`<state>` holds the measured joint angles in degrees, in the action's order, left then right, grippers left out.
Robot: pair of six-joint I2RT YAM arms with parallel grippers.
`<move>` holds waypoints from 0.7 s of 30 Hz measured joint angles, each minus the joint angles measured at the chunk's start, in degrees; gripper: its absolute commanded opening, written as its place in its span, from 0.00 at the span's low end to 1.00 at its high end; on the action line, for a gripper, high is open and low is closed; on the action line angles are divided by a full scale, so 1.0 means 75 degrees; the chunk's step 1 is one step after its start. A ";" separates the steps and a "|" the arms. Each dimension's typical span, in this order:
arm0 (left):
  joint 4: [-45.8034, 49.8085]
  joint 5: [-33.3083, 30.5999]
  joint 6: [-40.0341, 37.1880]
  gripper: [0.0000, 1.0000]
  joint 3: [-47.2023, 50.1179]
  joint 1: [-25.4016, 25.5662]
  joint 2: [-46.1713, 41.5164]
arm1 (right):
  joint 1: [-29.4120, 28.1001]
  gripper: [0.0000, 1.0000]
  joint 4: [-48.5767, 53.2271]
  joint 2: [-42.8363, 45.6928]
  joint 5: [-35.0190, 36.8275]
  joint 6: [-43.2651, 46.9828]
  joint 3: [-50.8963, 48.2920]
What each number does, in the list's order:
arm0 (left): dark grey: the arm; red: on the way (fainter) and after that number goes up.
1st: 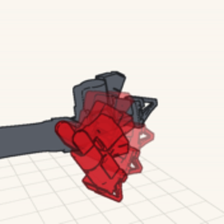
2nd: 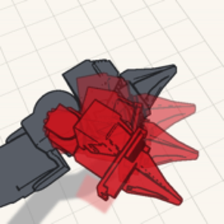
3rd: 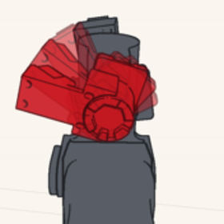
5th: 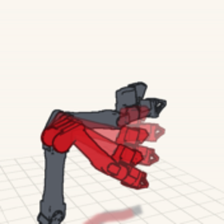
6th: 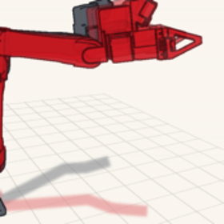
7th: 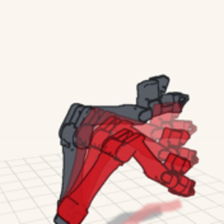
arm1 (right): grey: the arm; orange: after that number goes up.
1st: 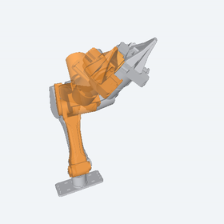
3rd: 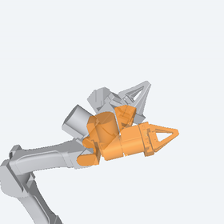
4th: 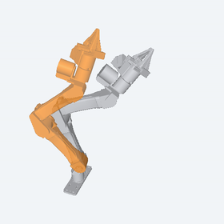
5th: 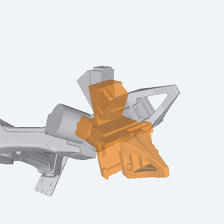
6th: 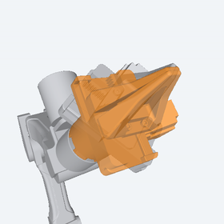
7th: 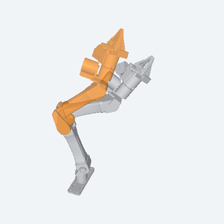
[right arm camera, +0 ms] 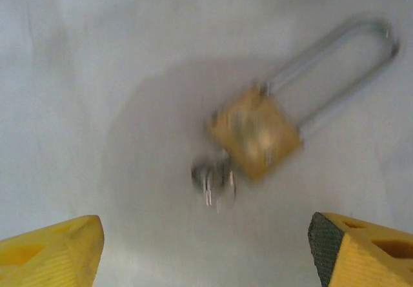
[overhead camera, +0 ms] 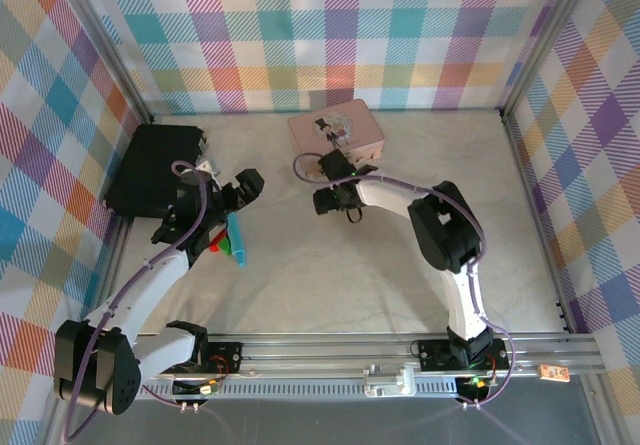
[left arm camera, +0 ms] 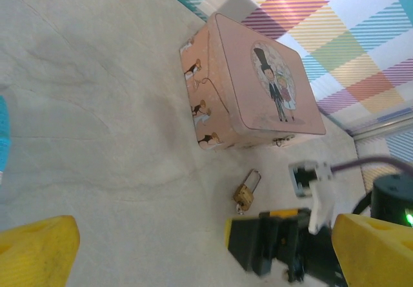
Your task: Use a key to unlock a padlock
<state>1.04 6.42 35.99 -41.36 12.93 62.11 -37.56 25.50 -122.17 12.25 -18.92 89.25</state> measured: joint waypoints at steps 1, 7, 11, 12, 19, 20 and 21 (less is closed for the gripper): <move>0.0052 -0.0041 -0.0023 1.00 0.0000 0.0000 -0.0020 | 0.0000 0.82 0.0076 -0.0210 0.0093 -0.0102 0.0300; 0.0259 -0.0283 -0.0207 1.00 0.0000 0.0000 -0.0032 | -0.0017 0.72 0.0527 -0.0892 0.0685 -0.0810 0.1224; 0.0268 -0.0367 -0.0297 1.00 0.0000 0.0000 -0.0023 | -0.0038 0.52 0.0644 -0.0991 0.1090 -0.1166 0.1303; 0.0265 -0.0373 -0.0318 1.00 0.0000 0.0000 -0.0012 | -0.0038 0.49 0.0641 -0.0991 0.1137 -0.1215 0.1309; 0.0242 -0.0420 -0.0326 1.00 0.0003 0.0000 0.0146 | -0.0052 0.34 0.0093 -0.0662 0.1373 -0.1419 0.0647; 0.0239 -0.0449 -0.0335 1.00 0.0006 0.0000 0.0160 | -0.0047 0.33 0.0006 -0.0533 0.1402 -0.1431 0.0434; 0.0230 -0.0484 -0.0353 1.00 0.0020 0.0000 0.0172 | -0.0044 0.33 -0.0070 -0.0396 0.1422 -0.1425 0.0221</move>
<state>2.76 2.79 33.34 -41.21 12.93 63.40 -37.89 24.97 -125.14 22.92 -29.61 90.91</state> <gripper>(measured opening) 0.997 0.353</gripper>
